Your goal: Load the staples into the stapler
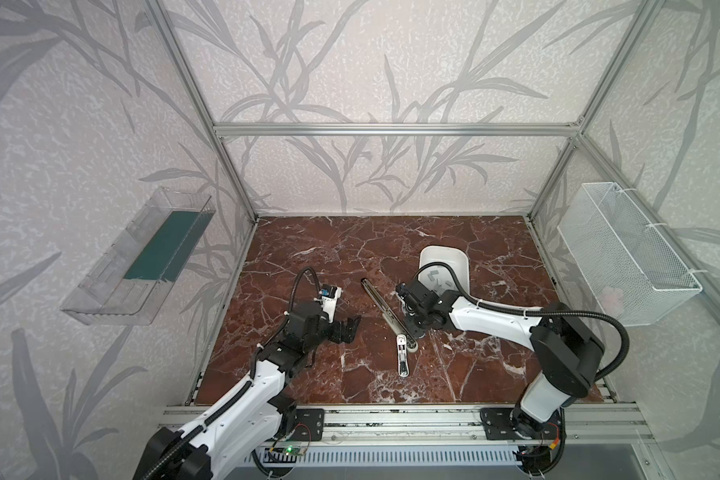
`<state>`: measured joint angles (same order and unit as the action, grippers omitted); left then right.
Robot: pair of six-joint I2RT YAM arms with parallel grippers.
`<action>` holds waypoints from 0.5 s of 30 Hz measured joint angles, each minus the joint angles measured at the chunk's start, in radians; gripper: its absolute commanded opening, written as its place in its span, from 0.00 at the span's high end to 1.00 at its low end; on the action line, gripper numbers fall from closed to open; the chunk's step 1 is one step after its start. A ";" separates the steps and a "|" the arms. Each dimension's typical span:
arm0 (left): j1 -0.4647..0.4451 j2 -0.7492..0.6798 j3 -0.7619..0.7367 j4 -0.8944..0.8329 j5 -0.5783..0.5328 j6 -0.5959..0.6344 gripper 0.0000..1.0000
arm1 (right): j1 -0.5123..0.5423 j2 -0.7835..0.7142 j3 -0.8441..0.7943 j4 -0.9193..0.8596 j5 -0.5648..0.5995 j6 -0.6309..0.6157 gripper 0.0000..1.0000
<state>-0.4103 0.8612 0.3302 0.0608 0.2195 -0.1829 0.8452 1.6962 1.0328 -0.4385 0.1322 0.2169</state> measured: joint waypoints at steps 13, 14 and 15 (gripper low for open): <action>0.000 0.000 0.000 0.000 0.000 0.000 0.01 | 0.000 0.037 0.000 -0.003 0.006 0.000 0.95; 0.000 0.000 0.000 0.000 0.000 0.000 0.01 | 0.000 0.037 0.000 -0.004 0.007 0.000 0.96; 0.000 0.000 0.000 0.000 0.000 0.000 0.01 | 0.000 0.037 0.000 -0.004 0.007 0.000 0.95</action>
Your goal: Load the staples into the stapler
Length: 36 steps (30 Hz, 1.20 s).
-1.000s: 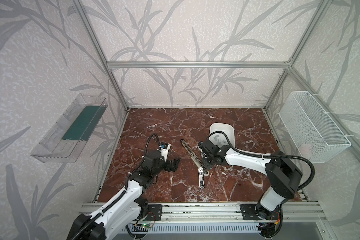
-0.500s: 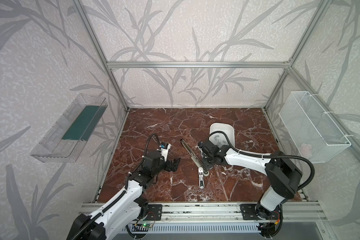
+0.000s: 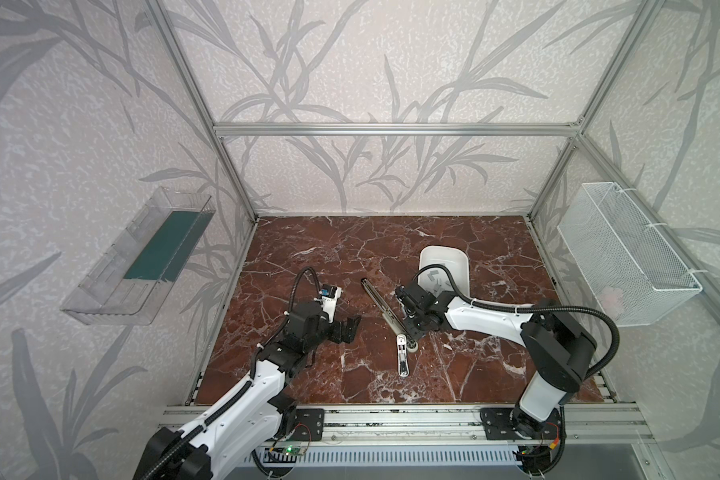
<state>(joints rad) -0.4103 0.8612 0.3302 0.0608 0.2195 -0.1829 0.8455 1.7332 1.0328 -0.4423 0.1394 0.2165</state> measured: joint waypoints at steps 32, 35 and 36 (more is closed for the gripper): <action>0.000 0.000 0.000 0.000 0.046 0.000 0.01 | 0.083 -0.345 -0.299 -0.018 0.029 0.195 0.92; 0.000 0.000 0.000 0.000 0.049 0.000 0.01 | 0.083 -0.399 -0.301 -0.016 0.044 0.198 0.91; 0.000 0.000 0.000 0.000 0.050 0.000 0.01 | 0.083 -0.413 -0.301 -0.015 0.047 0.195 0.91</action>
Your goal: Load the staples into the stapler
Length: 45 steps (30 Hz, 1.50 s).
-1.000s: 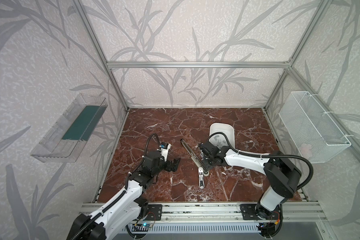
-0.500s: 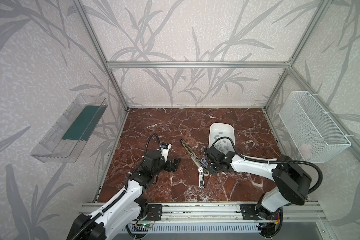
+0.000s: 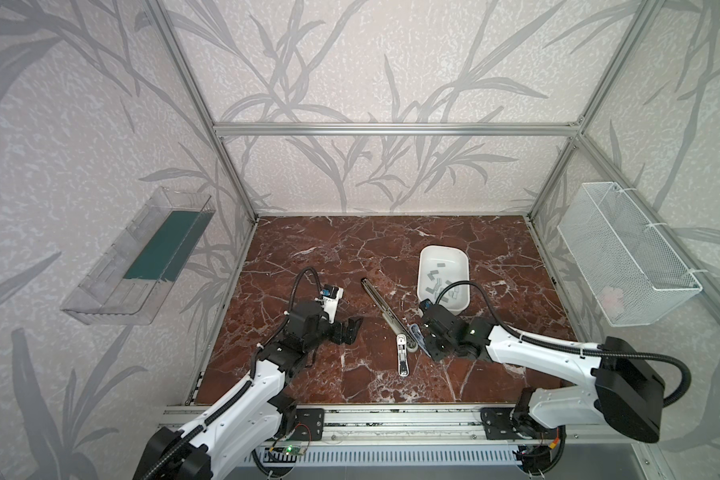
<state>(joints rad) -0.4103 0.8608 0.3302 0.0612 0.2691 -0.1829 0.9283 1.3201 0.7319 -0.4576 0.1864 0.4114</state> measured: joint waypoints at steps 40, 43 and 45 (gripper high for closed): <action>0.000 -0.012 0.000 0.000 -0.028 0.000 0.01 | -0.137 0.050 0.192 0.060 0.023 -0.169 0.86; 0.000 -0.024 0.000 0.002 -0.040 0.000 0.01 | -0.271 0.091 0.299 0.064 0.031 -0.166 0.87; 0.000 -0.026 0.000 0.006 -0.042 0.002 0.01 | -0.338 0.169 0.389 0.064 0.053 -0.165 0.88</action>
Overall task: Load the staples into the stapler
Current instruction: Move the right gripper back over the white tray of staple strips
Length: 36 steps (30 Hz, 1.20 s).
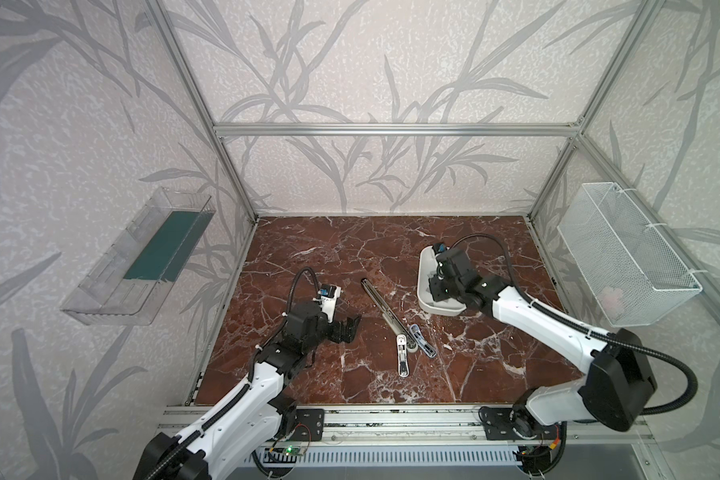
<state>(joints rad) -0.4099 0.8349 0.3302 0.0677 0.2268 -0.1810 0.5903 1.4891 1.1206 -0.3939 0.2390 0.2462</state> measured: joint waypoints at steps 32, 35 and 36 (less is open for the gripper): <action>0.006 0.129 0.024 0.023 0.007 0.006 0.01 | -0.229 0.622 0.470 -0.214 -0.031 0.000 0.64; 0.006 0.128 0.024 0.023 0.008 0.006 0.01 | -0.229 0.622 0.473 -0.217 -0.037 0.017 0.64; 0.006 0.128 0.024 0.023 0.008 0.006 0.01 | -0.229 0.623 0.478 -0.221 -0.039 0.027 0.64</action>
<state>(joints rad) -0.4034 0.9627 0.3546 0.0906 0.2352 -0.1745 0.3618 2.1117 1.5982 -0.6147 0.2001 0.2737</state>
